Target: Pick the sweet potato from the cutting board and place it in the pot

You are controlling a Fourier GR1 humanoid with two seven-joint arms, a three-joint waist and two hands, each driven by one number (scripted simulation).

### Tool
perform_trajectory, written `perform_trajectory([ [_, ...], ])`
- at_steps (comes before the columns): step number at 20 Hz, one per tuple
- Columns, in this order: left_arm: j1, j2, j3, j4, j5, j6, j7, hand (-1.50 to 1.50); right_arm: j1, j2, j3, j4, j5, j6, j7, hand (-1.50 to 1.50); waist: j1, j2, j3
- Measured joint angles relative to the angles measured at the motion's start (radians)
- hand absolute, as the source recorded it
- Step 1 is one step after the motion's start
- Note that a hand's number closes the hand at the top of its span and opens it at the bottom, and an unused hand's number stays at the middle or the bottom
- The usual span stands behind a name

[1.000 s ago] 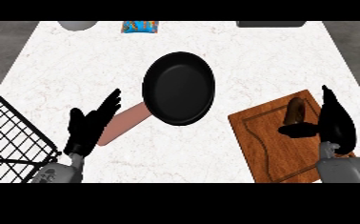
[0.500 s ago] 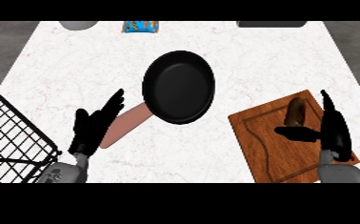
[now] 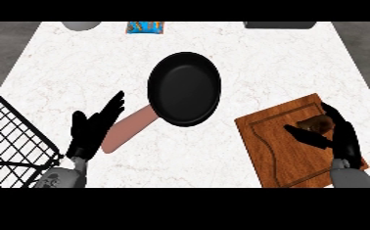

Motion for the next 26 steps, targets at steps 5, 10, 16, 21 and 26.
perform_trajectory([
  [5,0.023,-0.020,-0.006,-0.041,-0.020,0.002,0.019,0.00,-0.015,0.002,0.006,0.067,0.033,-0.036,-0.076,1.50,-0.003,-0.005,-0.009],
  [10,0.017,-0.031,0.003,-0.019,-0.039,0.001,0.005,0.00,-0.029,0.010,-0.047,0.137,-0.041,-0.042,-0.225,1.50,-0.004,-0.006,-0.012],
  [16,0.000,-0.036,0.025,-0.006,-0.042,-0.009,0.013,0.00,0.010,0.061,-0.037,0.104,-0.057,-0.093,-0.377,1.50,-0.012,-0.007,-0.011],
  [21,0.023,-0.027,0.033,-0.015,-0.038,-0.013,0.012,0.00,0.140,0.195,0.088,-0.047,-0.186,-0.070,-0.580,1.50,-0.024,-0.012,-0.002],
  [26,0.041,-0.026,0.033,-0.040,-0.037,-0.020,0.019,0.00,0.373,0.243,0.266,-0.274,-0.230,-0.104,-0.713,1.50,-0.025,-0.007,0.002],
])
